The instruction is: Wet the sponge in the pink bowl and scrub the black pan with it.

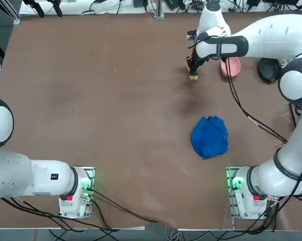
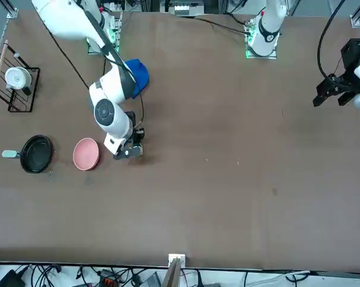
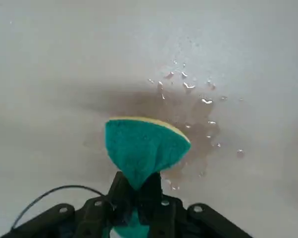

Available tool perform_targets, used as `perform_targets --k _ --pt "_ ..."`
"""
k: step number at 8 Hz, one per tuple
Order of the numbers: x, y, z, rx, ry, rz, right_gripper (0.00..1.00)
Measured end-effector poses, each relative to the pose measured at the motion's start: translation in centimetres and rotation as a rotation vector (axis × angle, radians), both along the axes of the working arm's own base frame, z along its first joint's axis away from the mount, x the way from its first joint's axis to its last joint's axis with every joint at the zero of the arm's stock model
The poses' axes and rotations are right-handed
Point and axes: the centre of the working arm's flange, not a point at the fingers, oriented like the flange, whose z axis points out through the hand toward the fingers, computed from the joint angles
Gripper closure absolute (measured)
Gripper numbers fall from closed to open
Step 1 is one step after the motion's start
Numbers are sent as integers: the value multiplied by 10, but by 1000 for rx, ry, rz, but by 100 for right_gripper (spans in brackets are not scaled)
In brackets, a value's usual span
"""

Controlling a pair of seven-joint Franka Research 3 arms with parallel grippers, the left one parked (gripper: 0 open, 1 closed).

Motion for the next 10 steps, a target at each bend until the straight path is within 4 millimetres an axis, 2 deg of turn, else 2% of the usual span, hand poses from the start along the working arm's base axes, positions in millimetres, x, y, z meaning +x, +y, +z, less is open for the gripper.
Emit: perform_targets --k 2,5,9,10 --pt "7 -6 -13 -23 -55 37 92" --pt "8 -15 -43 -26 -34 12 92" --pt "-2 -12 -51 -60 24 0 93" --pt "-3 -12 -51 -64 30 0 86"
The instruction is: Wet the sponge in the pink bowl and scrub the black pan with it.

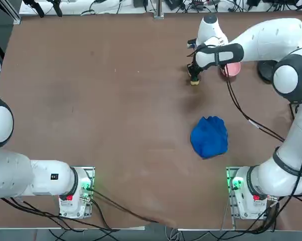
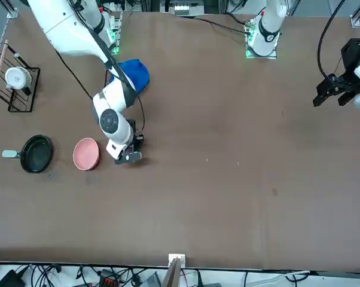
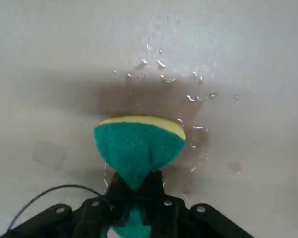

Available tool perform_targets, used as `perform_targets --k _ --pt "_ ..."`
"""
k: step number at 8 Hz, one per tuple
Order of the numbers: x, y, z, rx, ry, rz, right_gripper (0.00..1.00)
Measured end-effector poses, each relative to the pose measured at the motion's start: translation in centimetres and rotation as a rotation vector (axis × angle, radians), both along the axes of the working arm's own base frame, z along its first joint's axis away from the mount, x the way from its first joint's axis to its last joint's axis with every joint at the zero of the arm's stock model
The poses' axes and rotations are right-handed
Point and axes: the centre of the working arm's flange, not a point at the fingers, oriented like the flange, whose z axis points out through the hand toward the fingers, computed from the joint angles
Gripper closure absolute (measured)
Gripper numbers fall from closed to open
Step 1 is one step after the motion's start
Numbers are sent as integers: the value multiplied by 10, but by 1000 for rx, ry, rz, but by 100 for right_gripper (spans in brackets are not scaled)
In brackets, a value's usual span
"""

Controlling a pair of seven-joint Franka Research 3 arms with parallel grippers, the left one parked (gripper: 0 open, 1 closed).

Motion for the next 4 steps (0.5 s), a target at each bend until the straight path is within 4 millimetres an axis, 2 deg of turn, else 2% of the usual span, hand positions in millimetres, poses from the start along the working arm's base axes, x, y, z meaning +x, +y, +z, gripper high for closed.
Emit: perform_targets --k 1,3,4 --pt "0 0 0 -1 1 0 84" --pt "5 -1 11 -5 -10 -3 49" --pt "13 -4 30 -30 0 -7 32"
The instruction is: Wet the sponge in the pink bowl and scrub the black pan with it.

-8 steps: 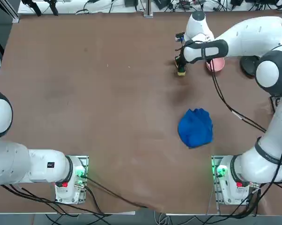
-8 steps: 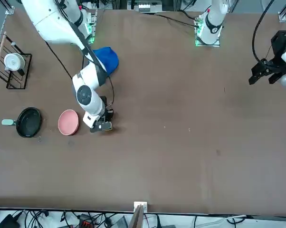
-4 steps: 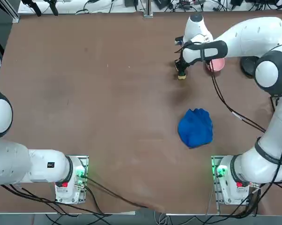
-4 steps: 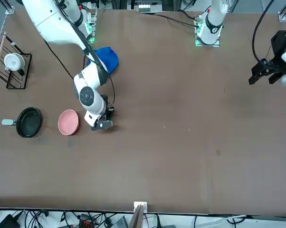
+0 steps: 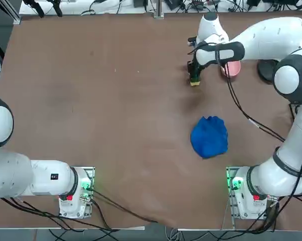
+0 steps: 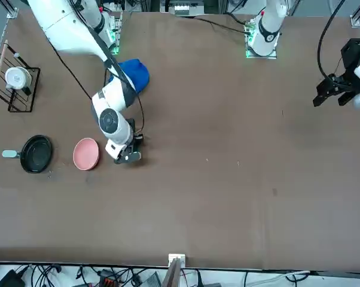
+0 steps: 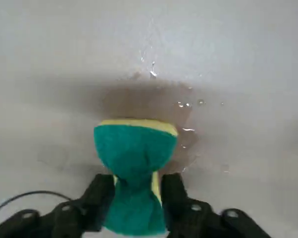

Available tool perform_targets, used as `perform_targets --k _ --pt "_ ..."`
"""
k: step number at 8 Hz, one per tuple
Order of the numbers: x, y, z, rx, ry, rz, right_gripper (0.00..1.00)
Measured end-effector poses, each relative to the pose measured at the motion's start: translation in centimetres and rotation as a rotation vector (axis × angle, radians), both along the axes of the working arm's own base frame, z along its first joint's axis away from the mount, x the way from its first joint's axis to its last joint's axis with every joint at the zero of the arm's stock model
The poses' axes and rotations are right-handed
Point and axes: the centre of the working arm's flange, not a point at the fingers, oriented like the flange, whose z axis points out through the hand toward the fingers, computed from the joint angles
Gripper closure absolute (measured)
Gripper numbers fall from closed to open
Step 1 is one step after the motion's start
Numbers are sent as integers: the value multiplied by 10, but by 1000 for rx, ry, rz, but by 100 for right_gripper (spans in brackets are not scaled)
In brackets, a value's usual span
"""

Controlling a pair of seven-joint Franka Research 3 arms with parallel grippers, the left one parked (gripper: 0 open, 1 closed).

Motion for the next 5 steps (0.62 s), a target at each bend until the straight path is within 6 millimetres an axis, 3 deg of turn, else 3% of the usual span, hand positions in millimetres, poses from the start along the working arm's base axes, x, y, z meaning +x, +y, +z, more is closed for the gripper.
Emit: perform_targets --k 1,2,3,5 --pt "11 -6 33 -43 19 -9 14" --pt "24 -16 79 -84 12 -23 0" --pt "35 -32 129 -105 -29 -32 0" --pt "46 -92 215 -108 -124 16 0"
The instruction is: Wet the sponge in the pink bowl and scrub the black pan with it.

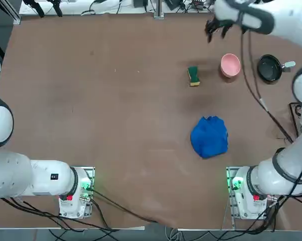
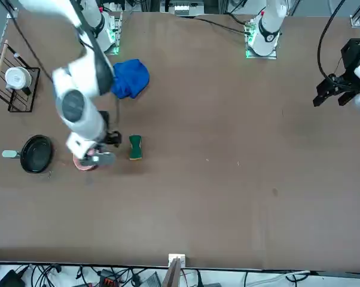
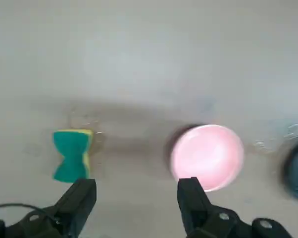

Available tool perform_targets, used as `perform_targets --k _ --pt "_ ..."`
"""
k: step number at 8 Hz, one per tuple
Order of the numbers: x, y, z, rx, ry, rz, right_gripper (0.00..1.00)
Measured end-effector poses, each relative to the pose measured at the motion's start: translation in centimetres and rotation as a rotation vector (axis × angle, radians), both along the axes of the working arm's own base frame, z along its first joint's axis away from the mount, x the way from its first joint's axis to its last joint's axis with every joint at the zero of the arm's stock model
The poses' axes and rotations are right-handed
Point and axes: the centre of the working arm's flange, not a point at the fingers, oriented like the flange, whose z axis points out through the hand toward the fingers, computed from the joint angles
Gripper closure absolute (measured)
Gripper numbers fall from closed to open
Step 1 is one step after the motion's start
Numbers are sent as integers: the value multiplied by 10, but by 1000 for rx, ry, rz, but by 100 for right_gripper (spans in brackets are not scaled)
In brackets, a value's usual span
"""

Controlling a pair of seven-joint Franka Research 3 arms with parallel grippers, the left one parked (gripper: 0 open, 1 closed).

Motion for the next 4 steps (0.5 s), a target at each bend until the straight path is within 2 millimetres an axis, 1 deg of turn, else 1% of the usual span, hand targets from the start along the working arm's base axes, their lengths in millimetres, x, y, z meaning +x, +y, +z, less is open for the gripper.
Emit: perform_targets --k 1,2,4 --pt "0 -31 32 -11 -28 47 0" --pt "-1 -65 56 -8 -37 93 0" --pt "-5 -125 85 37 -47 96 0"
